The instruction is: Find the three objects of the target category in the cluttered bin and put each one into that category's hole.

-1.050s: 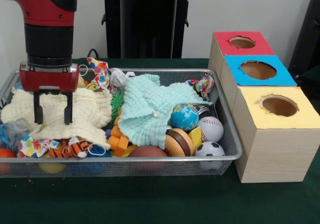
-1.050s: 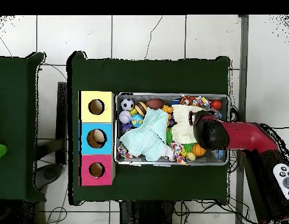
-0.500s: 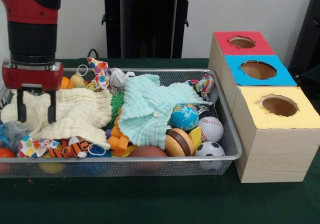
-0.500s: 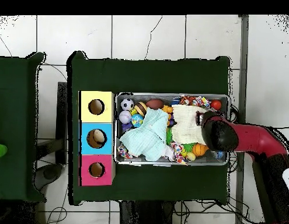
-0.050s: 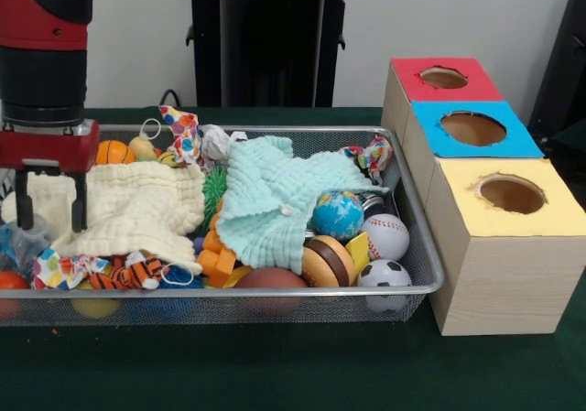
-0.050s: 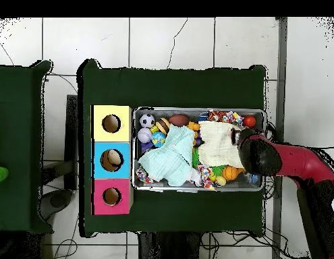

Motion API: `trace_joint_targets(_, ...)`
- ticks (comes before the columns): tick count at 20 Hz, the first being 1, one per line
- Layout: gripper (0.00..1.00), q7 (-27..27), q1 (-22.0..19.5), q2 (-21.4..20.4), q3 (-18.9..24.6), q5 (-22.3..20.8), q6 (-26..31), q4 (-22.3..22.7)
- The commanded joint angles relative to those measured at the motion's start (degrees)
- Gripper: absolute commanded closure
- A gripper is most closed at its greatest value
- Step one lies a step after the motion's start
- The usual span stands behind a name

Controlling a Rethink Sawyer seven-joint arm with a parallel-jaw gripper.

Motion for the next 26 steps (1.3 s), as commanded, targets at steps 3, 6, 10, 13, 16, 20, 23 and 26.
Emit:
trace_joint_targets(3, 0.0, -11.7, -1.7, 7.0, 3.9, -2.0, 6.6, 0.5)
trace_joint_targets(6, 0.0, -10.8, -1.2, 6.7, 3.6, -1.9, 7.0, 0.4)
trace_joint_targets(10, 0.0, -8.9, -0.1, 8.5, 1.4, -1.4, 9.5, -0.8)
trace_joint_targets(13, 0.0, -7.4, 0.5, 10.9, -0.1, -0.8, 10.9, -2.7)
trace_joint_targets(16, 0.0, -6.7, 1.8, 12.1, -1.9, -0.6, 13.6, -5.0)
trace_joint_targets(20, 0.0, -5.5, 4.1, 12.3, -5.1, -2.3, 14.8, -6.6)
trace_joint_targets(23, 0.0, -4.6, 5.1, 12.6, -6.8, -1.5, 16.8, -6.9)
trace_joint_targets(26, 0.0, -4.5, 5.9, 13.3, -7.8, 0.6, 21.7, -7.6)
